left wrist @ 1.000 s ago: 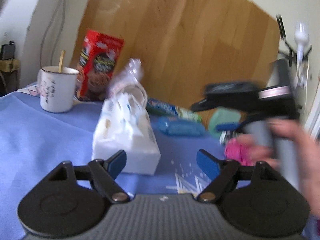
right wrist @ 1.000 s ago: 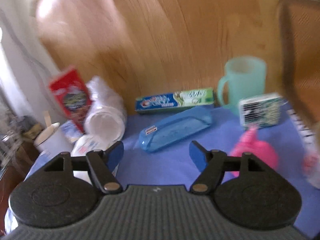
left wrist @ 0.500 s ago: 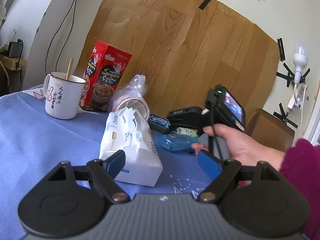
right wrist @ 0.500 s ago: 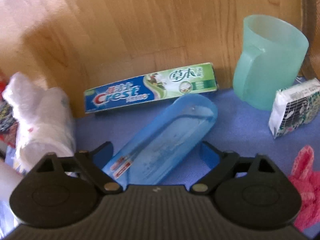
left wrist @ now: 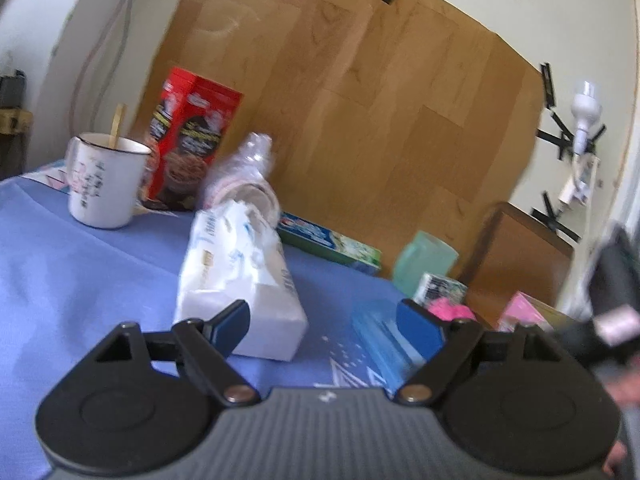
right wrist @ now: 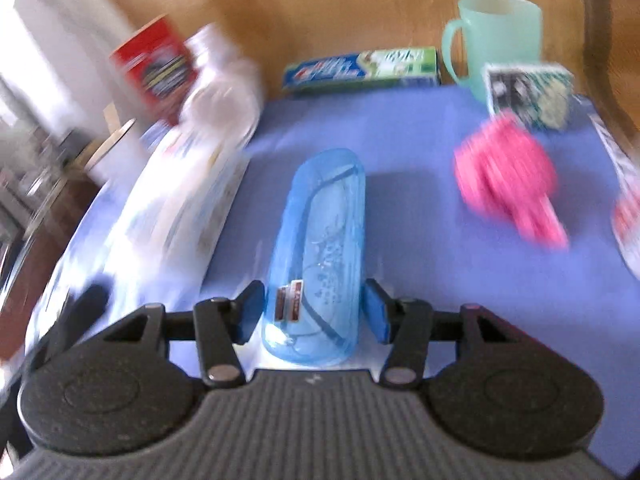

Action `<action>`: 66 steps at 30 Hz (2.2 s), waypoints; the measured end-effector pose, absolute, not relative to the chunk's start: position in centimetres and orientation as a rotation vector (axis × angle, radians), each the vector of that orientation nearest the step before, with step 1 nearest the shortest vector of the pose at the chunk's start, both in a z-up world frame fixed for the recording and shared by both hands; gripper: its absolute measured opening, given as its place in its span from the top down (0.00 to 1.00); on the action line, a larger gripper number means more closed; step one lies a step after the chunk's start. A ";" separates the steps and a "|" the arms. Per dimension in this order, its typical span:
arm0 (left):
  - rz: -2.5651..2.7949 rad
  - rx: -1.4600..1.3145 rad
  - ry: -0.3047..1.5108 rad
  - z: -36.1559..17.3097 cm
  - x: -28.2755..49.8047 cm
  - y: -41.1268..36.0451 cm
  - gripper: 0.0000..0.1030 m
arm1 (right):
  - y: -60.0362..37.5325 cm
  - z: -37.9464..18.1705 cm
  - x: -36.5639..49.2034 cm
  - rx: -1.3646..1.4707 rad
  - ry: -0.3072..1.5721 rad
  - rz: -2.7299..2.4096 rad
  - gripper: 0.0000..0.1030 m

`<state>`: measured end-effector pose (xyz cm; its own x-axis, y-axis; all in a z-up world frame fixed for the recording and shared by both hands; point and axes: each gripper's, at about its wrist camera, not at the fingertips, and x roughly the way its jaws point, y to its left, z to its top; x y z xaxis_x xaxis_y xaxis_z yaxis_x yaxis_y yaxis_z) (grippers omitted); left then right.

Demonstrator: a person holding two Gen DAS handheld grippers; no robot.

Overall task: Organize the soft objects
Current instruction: 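Hold the blue case out with the right tool while the left tool grasps it, then carry the blue case with the left tool and drop it into the pink tin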

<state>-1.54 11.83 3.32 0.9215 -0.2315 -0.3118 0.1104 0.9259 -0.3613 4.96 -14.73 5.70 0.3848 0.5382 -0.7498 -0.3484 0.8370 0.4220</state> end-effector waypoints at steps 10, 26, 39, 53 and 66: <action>-0.411 -0.302 0.554 4.5 -2.4 6.2 0.28 | -18.4 6.1 -5.2 0.086 0.766 0.603 0.14; -0.541 -0.205 0.697 6.0 -1.3 -3.1 0.45 | -17.8 4.9 -8.6 -0.163 0.473 0.436 0.44; -0.802 0.018 0.580 9.6 0.6 -19.5 0.45 | -30.3 7.3 -7.1 -0.063 0.365 0.030 0.43; -0.629 0.000 0.577 8.6 -0.3 -14.5 0.44 | -31.3 5.8 -7.1 0.081 0.348 -0.022 0.37; -0.429 0.048 0.625 5.9 -1.6 -8.5 0.41 | -30.6 6.5 -10.5 0.217 0.371 -0.034 0.37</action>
<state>-1.60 -8.52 5.89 0.7266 -0.3745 -0.5761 0.4029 0.9114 -0.0842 -10.46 -30.57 6.55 0.9318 0.0066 -0.3628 0.0726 0.9762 0.2043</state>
